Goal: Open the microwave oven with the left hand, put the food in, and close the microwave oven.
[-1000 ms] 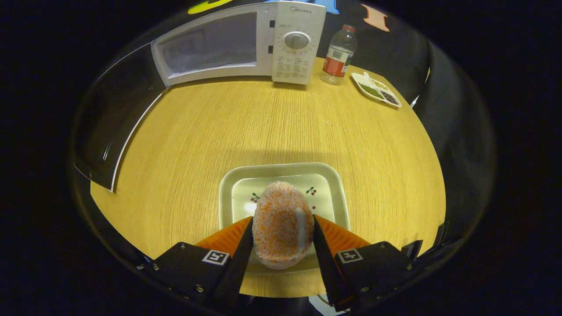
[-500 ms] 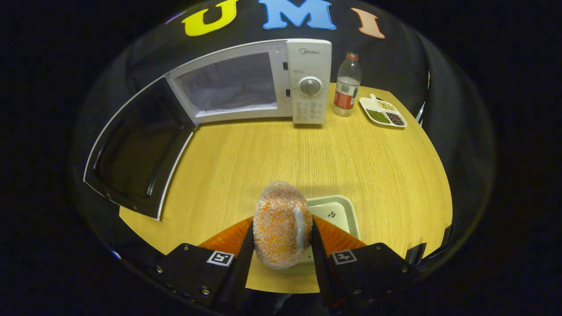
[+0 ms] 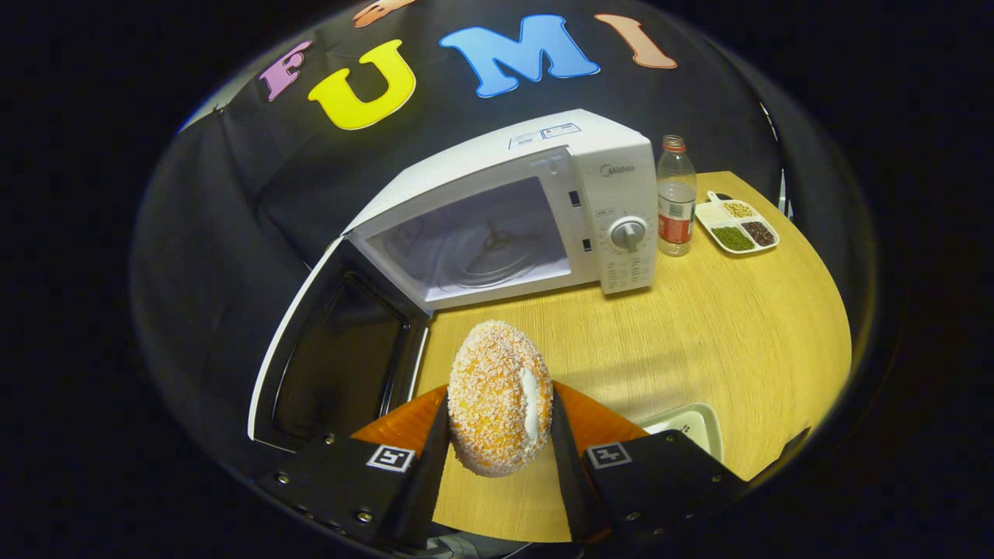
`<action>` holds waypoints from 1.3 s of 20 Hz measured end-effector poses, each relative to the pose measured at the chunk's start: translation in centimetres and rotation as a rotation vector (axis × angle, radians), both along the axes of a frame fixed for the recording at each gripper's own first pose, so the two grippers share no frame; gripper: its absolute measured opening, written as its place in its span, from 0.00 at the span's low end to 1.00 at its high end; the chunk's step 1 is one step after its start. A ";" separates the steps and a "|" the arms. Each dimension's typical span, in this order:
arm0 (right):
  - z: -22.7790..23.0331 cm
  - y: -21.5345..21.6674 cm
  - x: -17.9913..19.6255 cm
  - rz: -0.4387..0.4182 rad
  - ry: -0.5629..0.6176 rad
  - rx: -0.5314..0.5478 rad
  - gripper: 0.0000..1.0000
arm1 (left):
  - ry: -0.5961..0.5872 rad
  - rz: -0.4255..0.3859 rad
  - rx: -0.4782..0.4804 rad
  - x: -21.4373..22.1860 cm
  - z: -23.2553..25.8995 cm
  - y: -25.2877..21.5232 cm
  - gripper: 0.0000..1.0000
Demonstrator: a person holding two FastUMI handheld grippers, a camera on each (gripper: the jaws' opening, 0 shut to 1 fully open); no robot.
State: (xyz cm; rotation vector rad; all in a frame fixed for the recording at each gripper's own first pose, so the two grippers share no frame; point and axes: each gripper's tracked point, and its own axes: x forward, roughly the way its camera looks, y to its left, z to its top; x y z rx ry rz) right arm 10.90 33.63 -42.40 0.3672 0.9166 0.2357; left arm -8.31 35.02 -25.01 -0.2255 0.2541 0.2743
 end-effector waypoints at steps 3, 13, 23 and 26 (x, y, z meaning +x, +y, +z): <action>-0.6 1.1 2.2 0.028 -0.035 0.001 0.65 | 0.032 0.037 0.000 0.5 0.1 -0.9 0.86; -4.9 5.4 10.5 -0.019 -0.080 0.033 0.65 | 0.173 0.228 0.003 -2.2 0.8 -7.1 0.86; -7.4 9.4 14.9 -0.055 -0.175 0.021 0.65 | 0.311 0.297 0.032 -6.9 -0.7 -7.6 0.91; -8.0 10.3 15.9 -0.100 -0.182 0.055 0.65 | 0.320 0.272 0.017 -6.3 -1.3 -7.4 0.96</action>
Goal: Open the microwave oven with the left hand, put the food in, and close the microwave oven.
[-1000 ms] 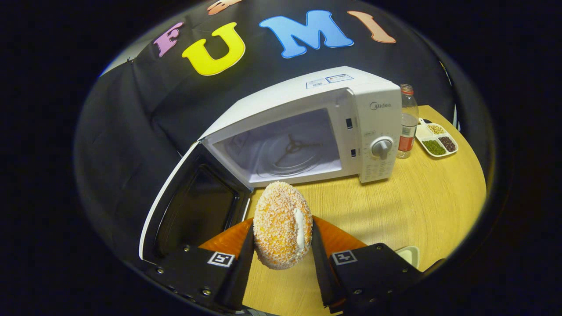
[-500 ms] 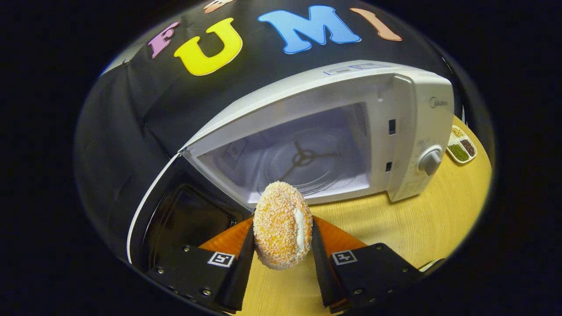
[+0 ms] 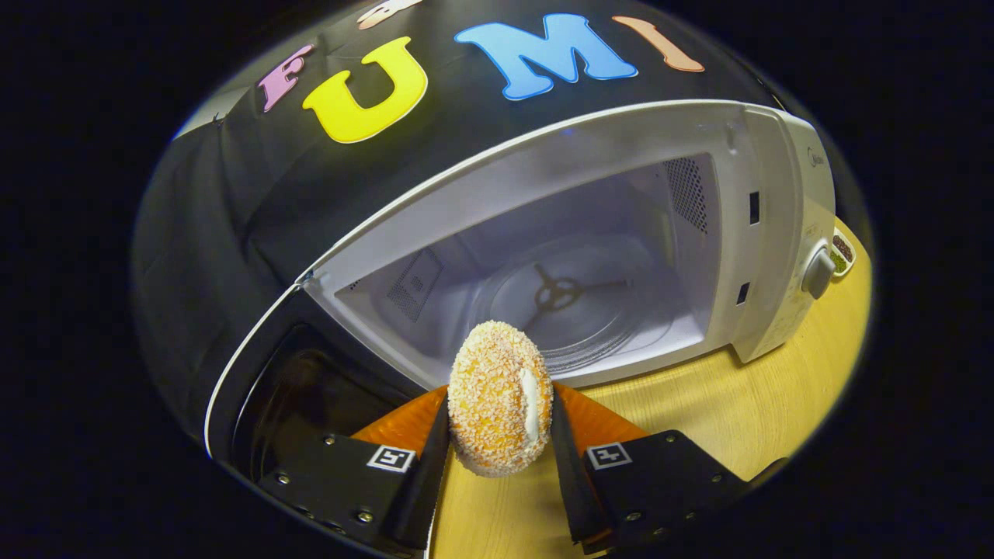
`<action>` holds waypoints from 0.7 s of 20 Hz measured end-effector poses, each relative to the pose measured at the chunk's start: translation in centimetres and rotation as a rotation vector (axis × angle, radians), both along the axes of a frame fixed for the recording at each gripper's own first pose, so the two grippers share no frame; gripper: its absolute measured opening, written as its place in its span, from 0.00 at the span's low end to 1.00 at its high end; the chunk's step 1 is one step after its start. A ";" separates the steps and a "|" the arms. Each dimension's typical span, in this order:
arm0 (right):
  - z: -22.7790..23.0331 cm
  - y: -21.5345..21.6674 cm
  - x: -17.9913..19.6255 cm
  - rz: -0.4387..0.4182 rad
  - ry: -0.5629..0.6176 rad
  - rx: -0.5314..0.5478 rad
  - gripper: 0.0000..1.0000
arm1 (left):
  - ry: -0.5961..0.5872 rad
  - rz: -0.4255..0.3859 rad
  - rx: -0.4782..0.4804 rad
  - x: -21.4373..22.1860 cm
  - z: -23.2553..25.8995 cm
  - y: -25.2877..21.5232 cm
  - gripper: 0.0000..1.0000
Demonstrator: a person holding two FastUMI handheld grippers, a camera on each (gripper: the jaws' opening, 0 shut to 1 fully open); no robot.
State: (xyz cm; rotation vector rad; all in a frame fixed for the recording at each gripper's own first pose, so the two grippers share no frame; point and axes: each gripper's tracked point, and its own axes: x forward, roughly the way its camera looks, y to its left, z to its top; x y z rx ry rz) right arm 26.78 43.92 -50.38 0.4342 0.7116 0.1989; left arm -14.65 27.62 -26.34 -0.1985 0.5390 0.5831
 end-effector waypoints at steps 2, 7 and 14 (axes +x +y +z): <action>-0.7 0.4 0.6 -0.028 -0.008 -0.003 0.65 | 0.022 -0.017 -0.004 0.2 -0.6 0.3 0.97; -2.5 0.0 2.6 -0.115 -0.010 0.014 0.65 | 0.091 -0.069 -0.036 0.7 -3.0 0.3 0.86; -4.3 -1.2 5.9 -0.240 -0.018 0.036 0.65 | 0.169 -0.109 -0.065 1.6 -5.5 0.2 0.92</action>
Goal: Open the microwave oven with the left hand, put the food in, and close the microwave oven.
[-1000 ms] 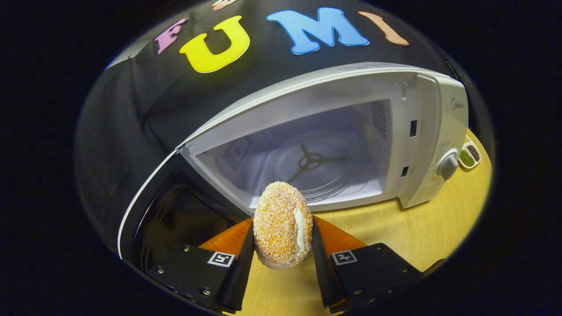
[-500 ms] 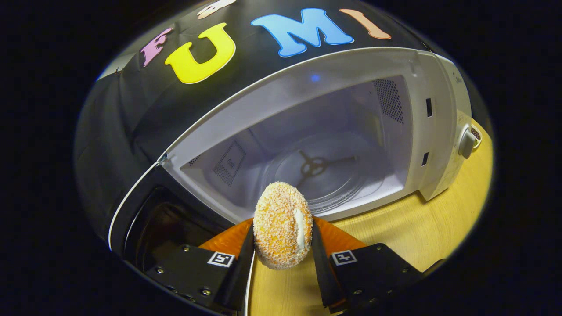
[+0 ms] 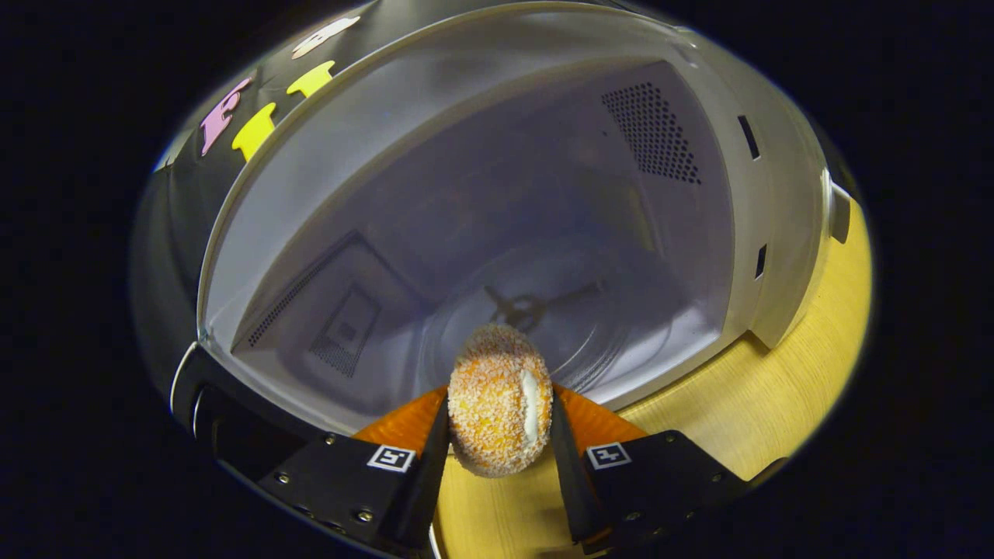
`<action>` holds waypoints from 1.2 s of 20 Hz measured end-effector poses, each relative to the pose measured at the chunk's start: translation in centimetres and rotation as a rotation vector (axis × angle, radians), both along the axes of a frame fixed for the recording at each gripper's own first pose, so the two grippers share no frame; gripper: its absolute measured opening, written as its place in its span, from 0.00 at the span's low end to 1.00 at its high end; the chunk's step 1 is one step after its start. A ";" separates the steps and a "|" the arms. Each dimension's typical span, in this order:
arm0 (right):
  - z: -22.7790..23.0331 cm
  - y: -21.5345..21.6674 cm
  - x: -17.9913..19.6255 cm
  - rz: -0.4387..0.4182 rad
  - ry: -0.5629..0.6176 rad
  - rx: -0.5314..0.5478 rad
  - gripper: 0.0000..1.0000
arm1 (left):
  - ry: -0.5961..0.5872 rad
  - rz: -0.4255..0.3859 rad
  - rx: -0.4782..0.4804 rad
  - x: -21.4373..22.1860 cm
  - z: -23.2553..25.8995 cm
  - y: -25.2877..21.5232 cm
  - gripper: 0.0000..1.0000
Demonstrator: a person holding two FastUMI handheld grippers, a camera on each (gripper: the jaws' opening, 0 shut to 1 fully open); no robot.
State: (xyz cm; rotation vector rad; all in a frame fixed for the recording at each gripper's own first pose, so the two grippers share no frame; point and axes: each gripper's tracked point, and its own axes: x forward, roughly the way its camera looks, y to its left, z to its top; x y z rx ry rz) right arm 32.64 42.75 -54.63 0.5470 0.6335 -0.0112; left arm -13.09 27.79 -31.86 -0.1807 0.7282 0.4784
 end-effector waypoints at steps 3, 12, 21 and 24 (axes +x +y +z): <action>-0.2 1.6 -0.8 0.037 0.024 0.029 0.65 | 0.007 -0.009 -0.002 0.6 -0.1 -0.3 0.92; 0.2 -0.7 4.4 -0.098 -0.036 0.038 0.65 | 0.025 -0.008 -0.013 1.4 -1.1 -0.8 0.92; 0.5 -2.0 4.2 -0.076 -0.035 -0.015 0.98 | -0.013 0.007 -0.003 1.9 -0.2 -1.0 0.87; 2.5 -2.0 2.4 -0.007 -0.056 -0.040 0.98 | -0.045 0.026 0.007 1.9 0.8 -0.8 0.92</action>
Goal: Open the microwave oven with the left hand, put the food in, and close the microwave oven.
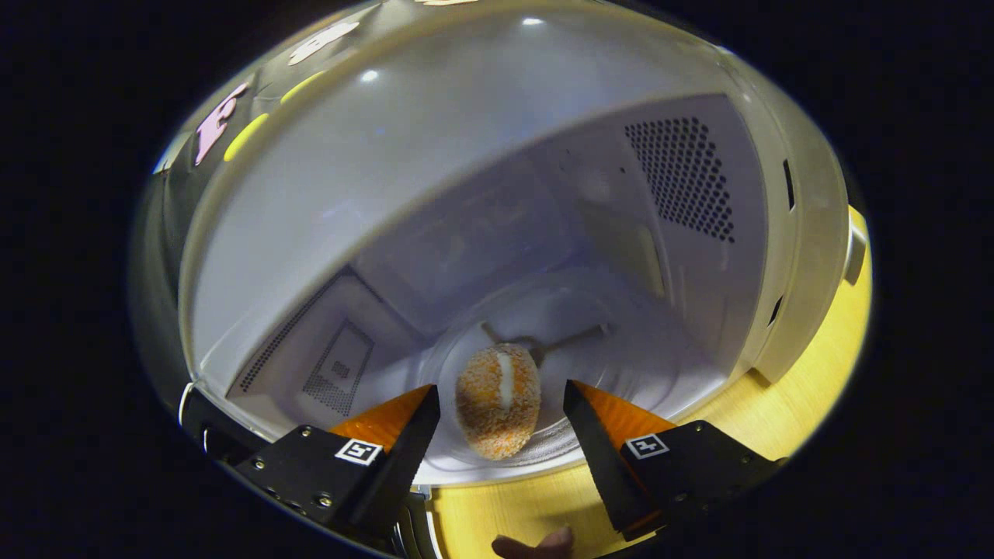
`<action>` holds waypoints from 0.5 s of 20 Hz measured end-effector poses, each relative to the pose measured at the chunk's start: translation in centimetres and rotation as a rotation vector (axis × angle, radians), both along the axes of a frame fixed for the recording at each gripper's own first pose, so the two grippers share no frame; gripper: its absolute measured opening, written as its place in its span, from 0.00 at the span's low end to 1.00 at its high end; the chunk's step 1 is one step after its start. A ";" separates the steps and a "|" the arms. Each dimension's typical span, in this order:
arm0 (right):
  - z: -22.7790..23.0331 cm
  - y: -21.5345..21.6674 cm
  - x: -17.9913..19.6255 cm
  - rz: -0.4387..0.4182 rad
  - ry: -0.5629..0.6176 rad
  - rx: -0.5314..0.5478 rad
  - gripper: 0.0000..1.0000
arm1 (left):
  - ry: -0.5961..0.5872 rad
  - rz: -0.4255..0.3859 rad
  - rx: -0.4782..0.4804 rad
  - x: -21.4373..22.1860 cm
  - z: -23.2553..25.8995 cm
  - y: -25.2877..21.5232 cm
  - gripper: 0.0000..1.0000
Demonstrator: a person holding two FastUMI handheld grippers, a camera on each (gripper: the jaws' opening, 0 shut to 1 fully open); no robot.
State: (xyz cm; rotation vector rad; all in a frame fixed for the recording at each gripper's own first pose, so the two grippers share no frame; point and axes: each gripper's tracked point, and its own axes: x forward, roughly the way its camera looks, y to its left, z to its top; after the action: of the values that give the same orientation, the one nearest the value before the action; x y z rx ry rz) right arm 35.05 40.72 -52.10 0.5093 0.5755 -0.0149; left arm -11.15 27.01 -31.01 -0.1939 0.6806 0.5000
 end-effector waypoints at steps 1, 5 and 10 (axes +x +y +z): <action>0.8 0.1 -0.9 0.035 -0.004 -0.013 0.98 | -0.016 0.003 0.008 0.2 0.4 0.1 0.92; 2.8 -0.2 -5.5 0.197 0.036 -0.076 0.98 | -0.098 0.035 0.033 0.9 2.6 1.2 0.92; 6.7 -1.2 -11.4 0.339 0.026 -0.114 0.98 | -0.163 0.027 0.093 1.4 4.4 2.5 0.92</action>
State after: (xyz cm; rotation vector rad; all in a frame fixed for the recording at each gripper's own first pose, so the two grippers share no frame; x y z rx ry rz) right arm 23.63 39.50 -45.44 0.2963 0.6768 0.2668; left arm -9.74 29.50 -26.64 -0.1547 0.4950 0.5340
